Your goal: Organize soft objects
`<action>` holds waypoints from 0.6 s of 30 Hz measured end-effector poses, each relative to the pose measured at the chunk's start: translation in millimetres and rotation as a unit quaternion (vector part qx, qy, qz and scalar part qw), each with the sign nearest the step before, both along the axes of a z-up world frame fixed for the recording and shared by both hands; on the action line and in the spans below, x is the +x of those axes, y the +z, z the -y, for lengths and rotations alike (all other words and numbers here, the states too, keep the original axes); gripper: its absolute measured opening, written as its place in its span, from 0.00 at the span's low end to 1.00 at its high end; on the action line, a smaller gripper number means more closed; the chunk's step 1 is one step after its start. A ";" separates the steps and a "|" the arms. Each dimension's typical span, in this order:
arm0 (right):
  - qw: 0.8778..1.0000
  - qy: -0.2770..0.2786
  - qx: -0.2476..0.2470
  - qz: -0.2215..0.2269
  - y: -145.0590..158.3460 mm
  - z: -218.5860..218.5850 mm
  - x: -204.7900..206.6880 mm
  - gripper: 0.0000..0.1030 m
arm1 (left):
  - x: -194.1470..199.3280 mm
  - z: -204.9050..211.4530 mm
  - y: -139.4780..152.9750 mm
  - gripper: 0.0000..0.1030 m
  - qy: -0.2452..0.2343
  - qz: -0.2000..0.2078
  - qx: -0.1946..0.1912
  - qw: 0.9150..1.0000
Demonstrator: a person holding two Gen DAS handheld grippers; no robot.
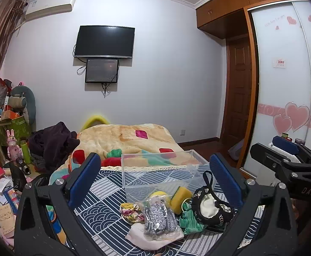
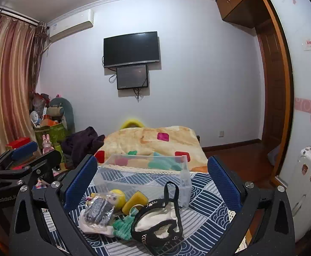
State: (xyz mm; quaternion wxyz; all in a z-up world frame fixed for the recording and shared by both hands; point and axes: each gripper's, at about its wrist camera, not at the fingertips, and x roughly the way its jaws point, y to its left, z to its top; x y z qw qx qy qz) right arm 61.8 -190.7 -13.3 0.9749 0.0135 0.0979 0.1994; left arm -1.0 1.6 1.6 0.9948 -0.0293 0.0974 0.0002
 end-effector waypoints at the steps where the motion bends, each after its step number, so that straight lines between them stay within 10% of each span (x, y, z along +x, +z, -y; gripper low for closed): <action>1: 1.000 0.000 0.000 0.000 -0.3 0.1 0.2 1.00 | 0.1 -0.2 0.0 1.00 0.000 0.000 -0.001 1.000; 18: 1.000 0.001 0.003 0.001 -0.4 -0.2 -0.8 1.00 | 0.0 -0.6 1.3 1.00 -0.001 0.001 -0.002 1.000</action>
